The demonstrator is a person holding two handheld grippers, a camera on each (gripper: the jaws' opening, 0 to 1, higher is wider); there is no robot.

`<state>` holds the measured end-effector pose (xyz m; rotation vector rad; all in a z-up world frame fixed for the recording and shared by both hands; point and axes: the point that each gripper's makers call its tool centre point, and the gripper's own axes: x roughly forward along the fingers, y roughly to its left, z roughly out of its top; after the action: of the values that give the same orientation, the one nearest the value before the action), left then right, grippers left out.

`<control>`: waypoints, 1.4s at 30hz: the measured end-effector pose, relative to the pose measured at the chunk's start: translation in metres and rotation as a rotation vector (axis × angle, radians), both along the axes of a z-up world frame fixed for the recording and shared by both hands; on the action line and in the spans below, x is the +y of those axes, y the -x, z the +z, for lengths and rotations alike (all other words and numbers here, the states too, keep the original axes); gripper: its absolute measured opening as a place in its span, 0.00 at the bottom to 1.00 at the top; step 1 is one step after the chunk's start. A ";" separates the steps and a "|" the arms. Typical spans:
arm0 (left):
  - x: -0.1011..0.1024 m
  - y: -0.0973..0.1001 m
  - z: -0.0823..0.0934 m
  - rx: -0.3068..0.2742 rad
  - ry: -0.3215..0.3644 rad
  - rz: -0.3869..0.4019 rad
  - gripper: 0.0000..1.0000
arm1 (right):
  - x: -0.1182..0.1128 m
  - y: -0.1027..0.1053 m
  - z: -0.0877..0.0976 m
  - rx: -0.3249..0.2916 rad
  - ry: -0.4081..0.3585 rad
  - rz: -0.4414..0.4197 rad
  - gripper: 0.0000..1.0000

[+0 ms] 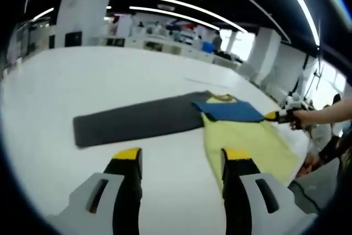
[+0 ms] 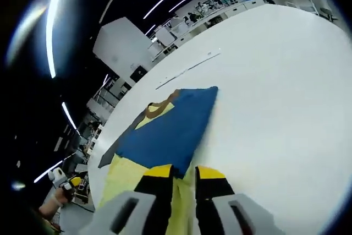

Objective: Fold the garment on the visible template until the final outline fits inside the template.

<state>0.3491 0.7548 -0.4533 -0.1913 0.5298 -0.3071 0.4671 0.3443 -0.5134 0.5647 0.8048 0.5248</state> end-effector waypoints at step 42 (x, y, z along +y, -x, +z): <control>0.001 -0.001 -0.001 0.007 -0.003 0.001 0.53 | -0.038 -0.012 0.004 -0.023 0.098 -0.070 0.00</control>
<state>0.3497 0.7555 -0.4544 -0.1895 0.5370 -0.3044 0.4791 0.3066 -0.5098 0.4935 0.7815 0.4241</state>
